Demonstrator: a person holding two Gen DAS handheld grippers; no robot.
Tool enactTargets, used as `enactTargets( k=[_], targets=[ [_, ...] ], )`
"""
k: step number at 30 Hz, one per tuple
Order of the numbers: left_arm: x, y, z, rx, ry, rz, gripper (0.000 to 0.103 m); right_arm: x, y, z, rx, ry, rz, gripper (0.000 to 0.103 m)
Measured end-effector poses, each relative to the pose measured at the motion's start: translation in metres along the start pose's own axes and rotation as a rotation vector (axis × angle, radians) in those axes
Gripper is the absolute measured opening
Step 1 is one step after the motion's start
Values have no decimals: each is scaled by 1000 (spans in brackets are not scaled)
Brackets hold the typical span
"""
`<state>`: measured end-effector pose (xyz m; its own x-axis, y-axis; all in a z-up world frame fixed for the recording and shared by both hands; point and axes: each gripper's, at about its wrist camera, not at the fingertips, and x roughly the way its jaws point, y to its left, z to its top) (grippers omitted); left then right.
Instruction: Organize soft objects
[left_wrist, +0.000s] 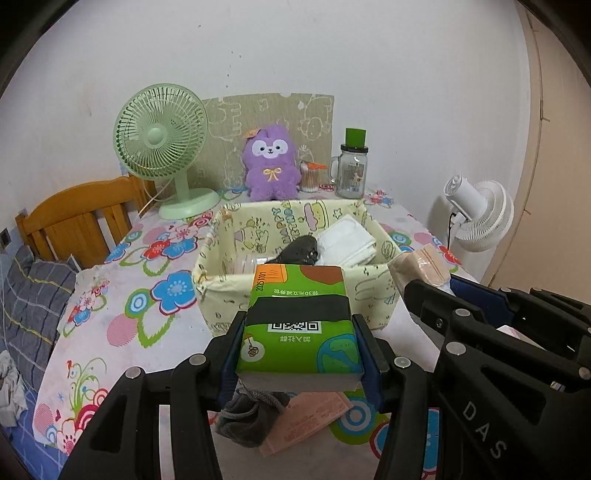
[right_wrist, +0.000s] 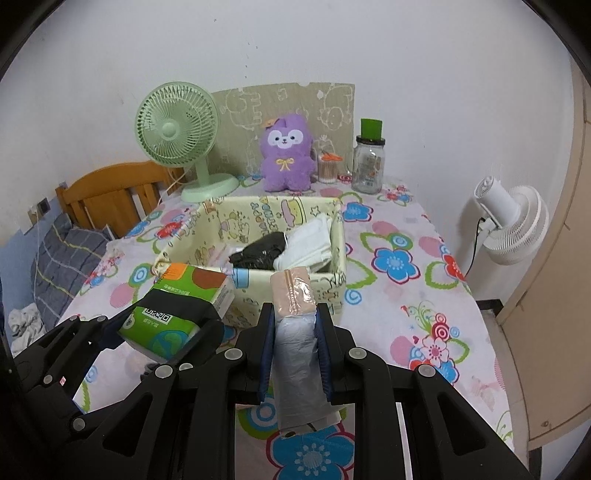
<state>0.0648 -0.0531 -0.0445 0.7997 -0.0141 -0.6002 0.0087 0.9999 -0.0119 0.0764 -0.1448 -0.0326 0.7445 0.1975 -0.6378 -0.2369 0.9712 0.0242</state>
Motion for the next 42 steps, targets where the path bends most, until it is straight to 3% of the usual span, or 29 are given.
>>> enactTargets(
  k=[42],
  targets=[
    [3,19,54,-19,-54,11,56,0,13,58,-26,-62,17,24]
  ],
)
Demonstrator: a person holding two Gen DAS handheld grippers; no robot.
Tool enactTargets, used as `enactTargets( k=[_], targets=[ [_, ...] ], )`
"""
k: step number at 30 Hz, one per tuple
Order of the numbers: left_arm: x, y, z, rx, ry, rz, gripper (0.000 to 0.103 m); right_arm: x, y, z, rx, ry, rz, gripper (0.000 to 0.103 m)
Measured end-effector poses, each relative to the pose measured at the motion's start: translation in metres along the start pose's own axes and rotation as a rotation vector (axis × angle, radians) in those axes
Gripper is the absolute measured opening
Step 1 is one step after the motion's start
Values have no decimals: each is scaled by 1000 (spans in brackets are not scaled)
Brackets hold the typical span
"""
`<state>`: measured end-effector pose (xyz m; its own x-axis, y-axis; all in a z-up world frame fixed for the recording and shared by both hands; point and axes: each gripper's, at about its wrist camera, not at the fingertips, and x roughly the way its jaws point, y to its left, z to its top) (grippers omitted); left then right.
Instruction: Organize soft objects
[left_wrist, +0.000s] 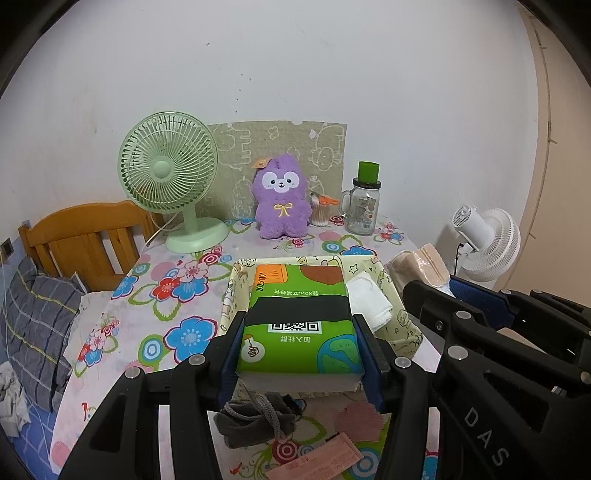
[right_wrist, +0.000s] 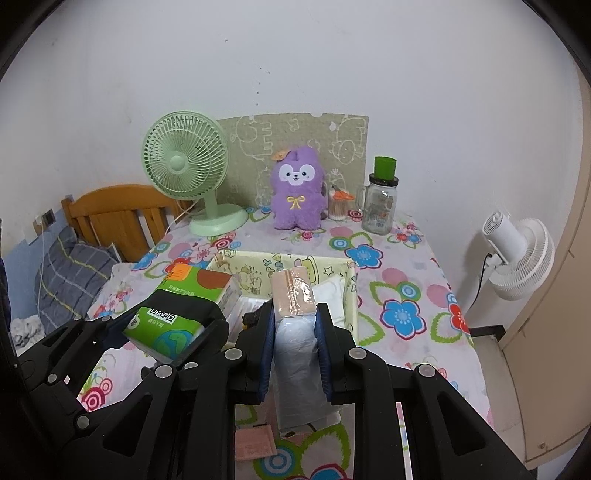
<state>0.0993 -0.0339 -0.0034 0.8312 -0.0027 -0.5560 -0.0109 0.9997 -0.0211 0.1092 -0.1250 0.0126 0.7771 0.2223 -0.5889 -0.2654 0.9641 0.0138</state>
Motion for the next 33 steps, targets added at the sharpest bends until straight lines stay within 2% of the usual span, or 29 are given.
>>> enactTargets(
  k=[33],
  targets=[
    [64,9,22,-9,57,35,56,72,-10,27,15,57,41,24]
  ],
)
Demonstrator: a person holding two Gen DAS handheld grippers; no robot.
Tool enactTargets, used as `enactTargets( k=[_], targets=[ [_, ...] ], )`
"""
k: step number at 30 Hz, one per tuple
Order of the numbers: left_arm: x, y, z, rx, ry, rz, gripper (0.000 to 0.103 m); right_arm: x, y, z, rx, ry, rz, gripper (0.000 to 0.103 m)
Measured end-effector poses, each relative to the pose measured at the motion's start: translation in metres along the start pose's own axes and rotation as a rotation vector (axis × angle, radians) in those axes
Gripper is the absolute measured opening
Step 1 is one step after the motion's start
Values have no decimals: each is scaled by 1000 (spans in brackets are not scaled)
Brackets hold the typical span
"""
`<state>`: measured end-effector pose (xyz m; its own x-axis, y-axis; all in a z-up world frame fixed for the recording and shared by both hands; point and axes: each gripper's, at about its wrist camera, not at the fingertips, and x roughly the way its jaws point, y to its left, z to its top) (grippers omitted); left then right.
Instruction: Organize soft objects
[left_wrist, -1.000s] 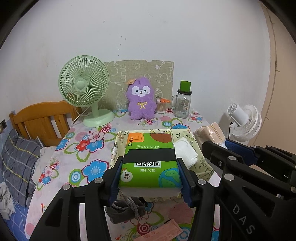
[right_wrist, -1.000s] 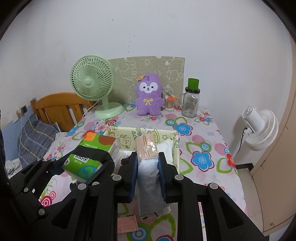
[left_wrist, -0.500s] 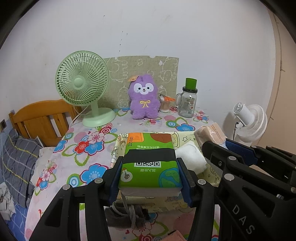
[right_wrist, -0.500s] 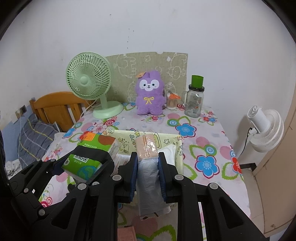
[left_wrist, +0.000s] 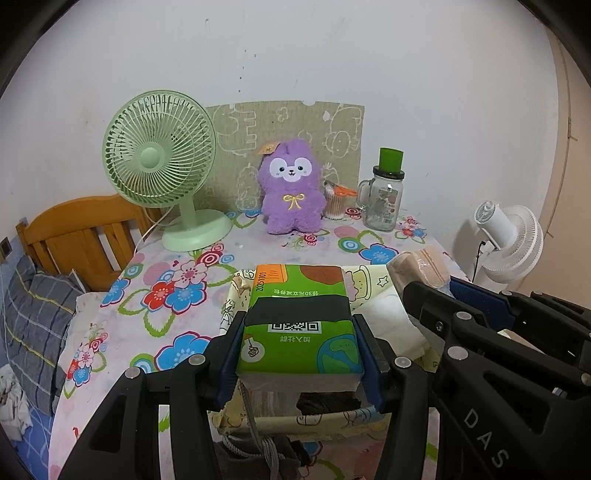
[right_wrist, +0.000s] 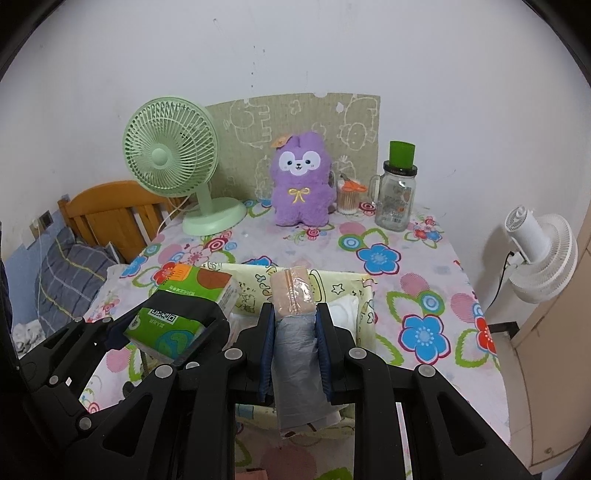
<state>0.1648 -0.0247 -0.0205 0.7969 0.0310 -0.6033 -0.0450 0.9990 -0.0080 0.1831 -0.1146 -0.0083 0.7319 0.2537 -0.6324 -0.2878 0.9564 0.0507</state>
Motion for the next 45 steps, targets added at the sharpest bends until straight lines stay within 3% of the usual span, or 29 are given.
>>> enactTargets(
  k=[16,20,36,43,44,45],
  targets=[
    [33,8,1,-4,63,-18,58,39,1,4,2,57,25,24],
    [36,9,1,-1,62,-31,72,47,0,5,4,69,31,24],
    [60,19,-2,-34,131,-55,82,76,6,6,-13,117,69,25],
    [56,14,-4,-7,127,-33,83,74,5,4,-26,125,22,45],
    [55,14,-4,-8,127,-37,85,73,4,4,-29,122,20,50],
    [53,14,-4,-12,126,-47,89,71,4,4,-28,119,28,67]
  ],
)
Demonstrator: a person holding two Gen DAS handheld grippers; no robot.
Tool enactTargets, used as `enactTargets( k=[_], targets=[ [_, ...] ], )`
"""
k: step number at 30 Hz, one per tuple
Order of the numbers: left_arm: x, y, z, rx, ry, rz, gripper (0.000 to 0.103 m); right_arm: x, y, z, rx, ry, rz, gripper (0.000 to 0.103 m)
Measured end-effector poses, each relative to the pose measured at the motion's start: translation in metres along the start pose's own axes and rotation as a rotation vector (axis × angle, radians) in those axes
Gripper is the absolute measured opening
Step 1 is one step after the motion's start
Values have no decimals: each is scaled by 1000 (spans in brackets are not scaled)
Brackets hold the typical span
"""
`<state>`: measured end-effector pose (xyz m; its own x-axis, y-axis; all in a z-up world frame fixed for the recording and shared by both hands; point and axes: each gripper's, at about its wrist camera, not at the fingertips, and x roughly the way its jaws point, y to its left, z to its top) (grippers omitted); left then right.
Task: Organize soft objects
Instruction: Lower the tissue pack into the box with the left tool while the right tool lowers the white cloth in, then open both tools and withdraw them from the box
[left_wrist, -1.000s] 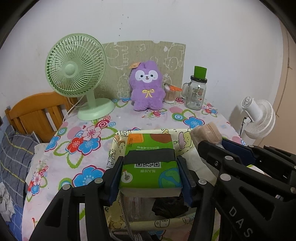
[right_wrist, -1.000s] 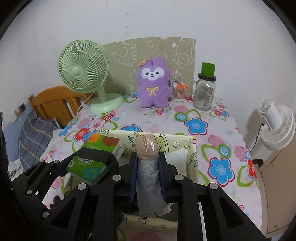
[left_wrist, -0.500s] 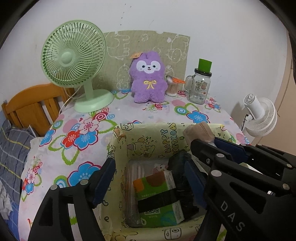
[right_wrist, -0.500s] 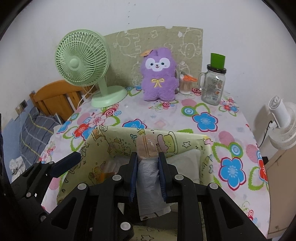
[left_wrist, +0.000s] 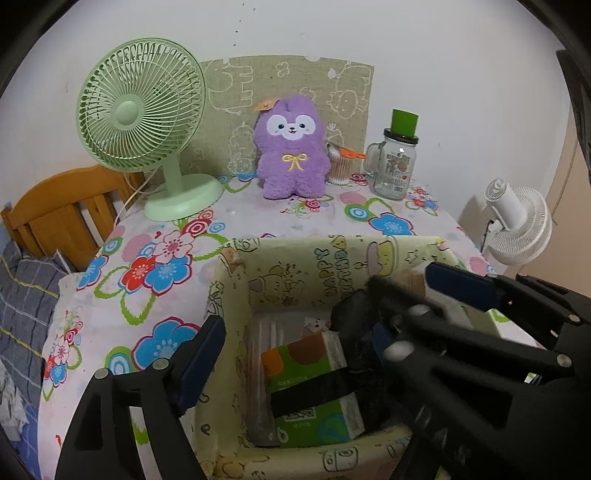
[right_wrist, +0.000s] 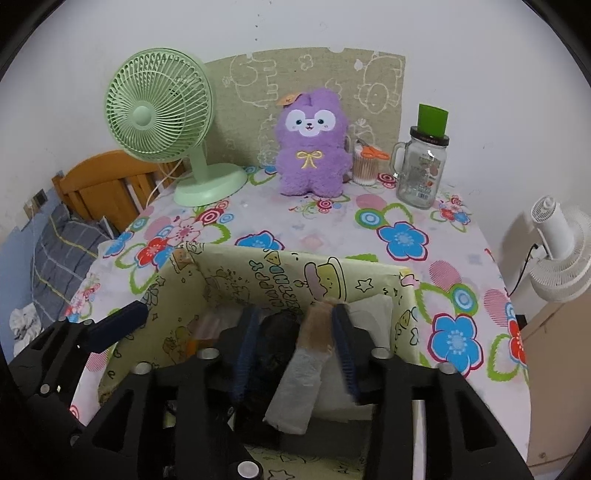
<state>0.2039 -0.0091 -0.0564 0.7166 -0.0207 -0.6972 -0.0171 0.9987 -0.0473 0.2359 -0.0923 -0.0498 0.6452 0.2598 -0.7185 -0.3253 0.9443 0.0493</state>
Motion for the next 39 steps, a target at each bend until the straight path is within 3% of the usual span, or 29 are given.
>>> enactTargets(
  k=[1,23,39],
  targets=[
    [-3,0,0,-3,-6,-5,90,-3,0,-1,2,-6,9,74],
    [-52,-19,-14,46,-85,2,99,-59,1,-20,16,-78,-10,76],
    [-83,-30,-29,65,-130,-4,102,-95,0,-37,33,-120,-39,89]
  ],
)
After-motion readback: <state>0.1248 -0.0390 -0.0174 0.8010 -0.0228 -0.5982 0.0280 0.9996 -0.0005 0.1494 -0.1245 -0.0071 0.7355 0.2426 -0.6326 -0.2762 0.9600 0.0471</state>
